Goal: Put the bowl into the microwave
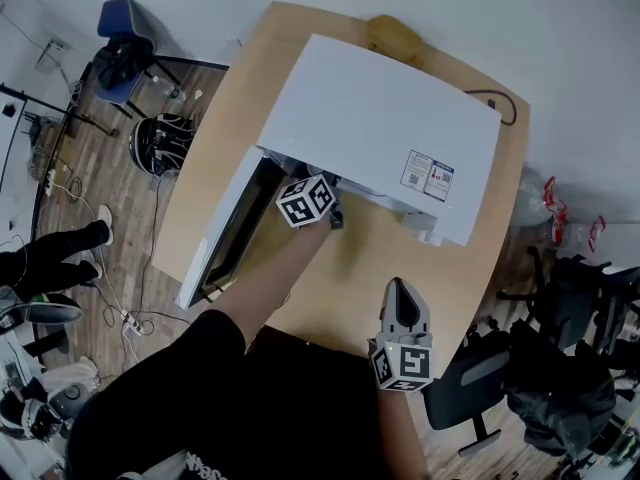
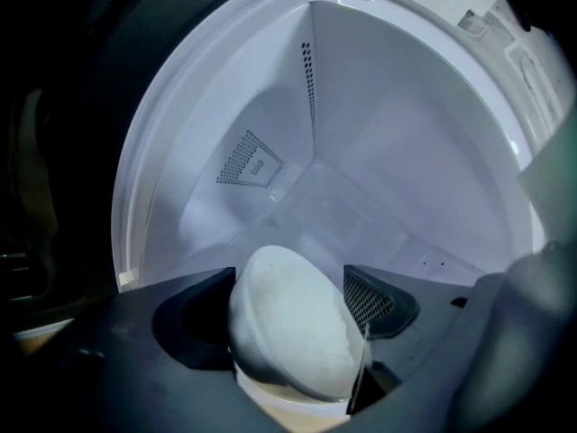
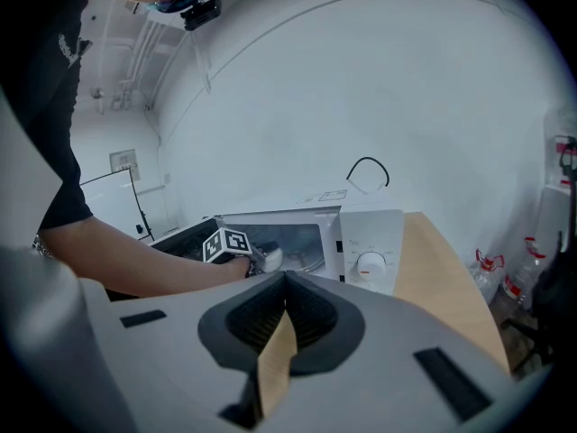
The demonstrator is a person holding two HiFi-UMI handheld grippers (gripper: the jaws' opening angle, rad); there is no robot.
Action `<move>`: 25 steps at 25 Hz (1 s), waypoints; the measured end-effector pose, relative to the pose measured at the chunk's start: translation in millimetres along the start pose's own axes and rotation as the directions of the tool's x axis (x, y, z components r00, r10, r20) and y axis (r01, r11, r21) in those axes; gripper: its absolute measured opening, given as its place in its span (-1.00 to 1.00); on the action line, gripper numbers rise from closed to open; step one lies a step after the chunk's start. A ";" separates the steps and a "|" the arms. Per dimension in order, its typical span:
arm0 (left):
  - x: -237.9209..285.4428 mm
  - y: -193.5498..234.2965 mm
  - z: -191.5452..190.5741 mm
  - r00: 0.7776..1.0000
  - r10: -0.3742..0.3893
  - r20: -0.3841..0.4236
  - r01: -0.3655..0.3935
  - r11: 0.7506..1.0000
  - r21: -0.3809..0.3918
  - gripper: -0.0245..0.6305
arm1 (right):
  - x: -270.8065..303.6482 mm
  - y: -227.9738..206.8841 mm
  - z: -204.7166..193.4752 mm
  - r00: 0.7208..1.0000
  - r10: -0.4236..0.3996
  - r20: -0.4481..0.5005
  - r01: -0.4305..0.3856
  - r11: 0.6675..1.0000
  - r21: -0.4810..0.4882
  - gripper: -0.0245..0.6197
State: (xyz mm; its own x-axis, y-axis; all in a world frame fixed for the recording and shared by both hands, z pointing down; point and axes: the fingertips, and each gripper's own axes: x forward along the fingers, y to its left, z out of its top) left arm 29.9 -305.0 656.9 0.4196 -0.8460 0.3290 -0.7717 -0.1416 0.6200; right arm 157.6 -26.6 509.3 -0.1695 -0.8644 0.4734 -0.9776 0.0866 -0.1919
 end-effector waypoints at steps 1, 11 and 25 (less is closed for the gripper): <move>-0.3 0.5 0.1 1.000 -0.001 0.001 0.001 1.000 -0.004 0.12 | -0.7 0.2 0.5 1.000 -0.001 0.001 0.001 1.000 -0.002 -0.74; 3.9 -3.8 -6.0 1.000 0.020 -0.022 -0.017 0.990 0.138 0.16 | -9.2 5.1 -6.9 1.000 -0.003 -0.013 0.003 1.000 -0.008 -0.74; -19.1 -1.0 9.1 0.995 -0.096 0.032 0.090 0.984 0.153 0.16 | -11.1 9.5 -2.3 1.000 0.019 0.013 -0.019 1.000 -0.018 -0.74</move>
State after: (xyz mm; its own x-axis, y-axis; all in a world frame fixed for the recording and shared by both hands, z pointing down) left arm 18.3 -293.4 643.5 0.4765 -0.8443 0.2451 -0.7949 -0.2946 0.5305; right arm 150.0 -15.0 504.1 -0.1864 -0.8691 0.4582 -0.9763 0.1115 -0.1856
